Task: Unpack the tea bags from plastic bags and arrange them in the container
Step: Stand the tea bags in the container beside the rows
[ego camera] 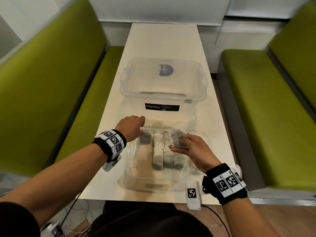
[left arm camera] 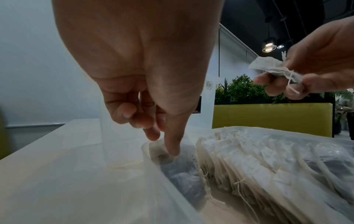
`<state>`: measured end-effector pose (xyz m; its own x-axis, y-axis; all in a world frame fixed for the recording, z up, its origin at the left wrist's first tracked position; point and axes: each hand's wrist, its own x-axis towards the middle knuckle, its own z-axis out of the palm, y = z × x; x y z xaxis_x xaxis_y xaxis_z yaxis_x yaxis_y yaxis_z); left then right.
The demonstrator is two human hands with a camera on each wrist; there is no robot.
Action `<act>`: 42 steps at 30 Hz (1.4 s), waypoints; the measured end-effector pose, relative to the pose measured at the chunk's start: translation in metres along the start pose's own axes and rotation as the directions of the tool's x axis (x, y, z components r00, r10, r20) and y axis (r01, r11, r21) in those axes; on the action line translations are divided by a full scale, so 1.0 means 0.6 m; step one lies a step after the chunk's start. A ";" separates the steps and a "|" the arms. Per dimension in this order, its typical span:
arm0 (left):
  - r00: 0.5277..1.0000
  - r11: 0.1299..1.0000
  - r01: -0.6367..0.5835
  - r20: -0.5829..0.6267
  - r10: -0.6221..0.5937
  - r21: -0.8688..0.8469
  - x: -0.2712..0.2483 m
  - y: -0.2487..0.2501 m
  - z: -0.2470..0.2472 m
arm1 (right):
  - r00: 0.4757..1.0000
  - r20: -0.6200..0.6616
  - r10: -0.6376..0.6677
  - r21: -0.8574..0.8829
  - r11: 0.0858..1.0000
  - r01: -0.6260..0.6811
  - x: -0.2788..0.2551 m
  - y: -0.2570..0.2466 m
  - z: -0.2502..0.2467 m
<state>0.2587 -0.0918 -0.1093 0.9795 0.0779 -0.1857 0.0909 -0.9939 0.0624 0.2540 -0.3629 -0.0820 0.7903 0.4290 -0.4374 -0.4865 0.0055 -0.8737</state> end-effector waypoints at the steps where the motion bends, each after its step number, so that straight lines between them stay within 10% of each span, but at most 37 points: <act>1: 1.000 1.000 0.000 0.001 0.000 -0.014 -0.001 -0.001 0.001 | 1.000 0.003 -0.012 -0.030 0.999 0.012 0.001 0.003 -0.001; 11: 0.998 0.983 -0.047 -0.051 0.039 -0.175 -0.031 0.019 -0.038 | 0.993 0.045 -0.105 -0.105 0.988 0.109 0.015 0.022 -0.013; 16: 0.989 0.797 -0.114 0.009 0.148 -0.594 -0.059 0.052 -0.092 | 0.991 0.063 -0.117 -0.121 0.985 0.124 0.006 0.012 -0.003; 24: 0.968 0.612 -0.109 0.058 0.246 -0.783 -0.078 0.070 -0.106 | 0.980 0.126 -0.153 -0.220 0.959 0.178 -0.002 0.002 0.020; 34: 0.995 0.827 -0.087 -0.087 0.046 -0.556 -0.085 0.029 -0.138 | 0.968 -0.049 -0.246 -0.337 0.916 0.215 0.013 0.013 -0.023; 42: 0.998 0.961 -0.018 0.057 0.035 -0.275 -0.068 -0.008 -0.093 | 0.825 -0.362 -0.434 -0.752 0.659 0.017 0.010 0.030 -0.105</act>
<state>0.2283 -0.0857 -0.0476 0.9704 0.0390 -0.2385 0.1194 -0.9354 0.3329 0.2737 -0.4170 -0.1139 0.9979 0.0250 -0.0592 -0.0273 -0.6685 -0.7432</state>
